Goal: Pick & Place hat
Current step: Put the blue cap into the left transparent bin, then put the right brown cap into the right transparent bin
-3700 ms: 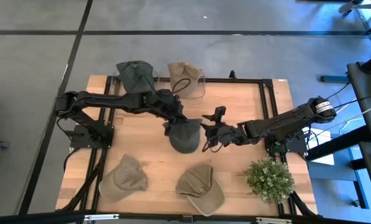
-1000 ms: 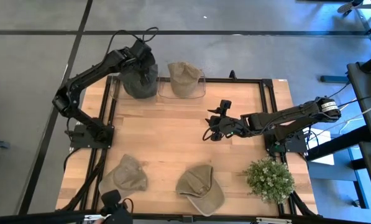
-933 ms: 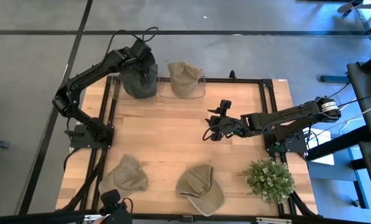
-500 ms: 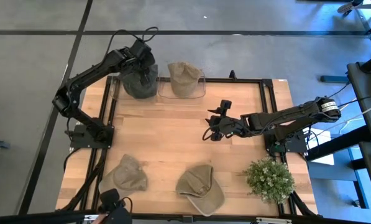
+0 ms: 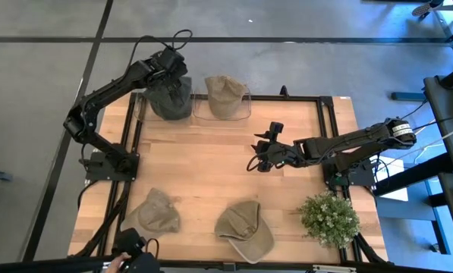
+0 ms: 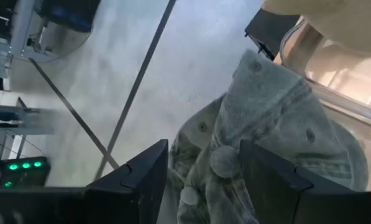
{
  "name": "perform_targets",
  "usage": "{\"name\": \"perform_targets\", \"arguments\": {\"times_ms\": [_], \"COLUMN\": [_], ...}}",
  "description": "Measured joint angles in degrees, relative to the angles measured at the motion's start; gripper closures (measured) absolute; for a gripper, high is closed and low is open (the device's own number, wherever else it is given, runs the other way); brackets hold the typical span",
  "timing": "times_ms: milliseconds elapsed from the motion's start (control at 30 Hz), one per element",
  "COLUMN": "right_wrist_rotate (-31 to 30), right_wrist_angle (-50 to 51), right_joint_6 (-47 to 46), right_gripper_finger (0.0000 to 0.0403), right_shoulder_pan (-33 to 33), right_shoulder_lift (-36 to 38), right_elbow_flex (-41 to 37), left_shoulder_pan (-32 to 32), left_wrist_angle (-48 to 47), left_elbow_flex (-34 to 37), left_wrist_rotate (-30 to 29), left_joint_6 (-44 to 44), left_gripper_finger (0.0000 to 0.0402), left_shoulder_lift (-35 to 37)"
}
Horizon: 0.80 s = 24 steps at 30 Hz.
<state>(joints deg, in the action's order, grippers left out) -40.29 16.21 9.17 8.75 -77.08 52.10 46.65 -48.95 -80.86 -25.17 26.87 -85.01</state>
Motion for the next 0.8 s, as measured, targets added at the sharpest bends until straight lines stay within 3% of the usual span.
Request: {"name": "perform_targets", "arguments": {"times_ms": [133, 300, 400, 633, 800], "right_wrist_rotate": [0.0, 0.0, 0.0, 0.1, 3.0], "right_wrist_angle": [0.0, 0.0, 0.0, 0.1, 2.2], "right_joint_6": [0.0, 0.0, 0.0, -1.3, -1.4], "right_gripper_finger": [0.0206, 0.0206, 0.0206, 0.0206, 0.0206], "right_shoulder_pan": [0.0, 0.0, 0.0, 0.0, 0.0], "right_shoulder_lift": [0.0, 0.0, 0.0, 0.0, 0.0], "right_elbow_flex": [0.0, 0.0, 0.0, 0.0, 0.0], "left_shoulder_pan": [0.0, -0.2, -0.5, -0.6, -2.9], "left_wrist_angle": [0.3, 0.8, 1.6, 6.0, 5.3], "left_elbow_flex": [0.0, 0.0, 0.0, 0.0, 0.0], "left_wrist_rotate": [-0.3, -6.2, -6.9, 2.1, 14.2], "left_joint_6": [0.3, -1.8, -0.3, 0.3, -0.4], "left_gripper_finger": [0.0210, 0.0205, 0.0204, 0.0207, 0.0204], "left_shoulder_lift": [0.0, 0.0, 0.2, 3.1, 6.8]}}
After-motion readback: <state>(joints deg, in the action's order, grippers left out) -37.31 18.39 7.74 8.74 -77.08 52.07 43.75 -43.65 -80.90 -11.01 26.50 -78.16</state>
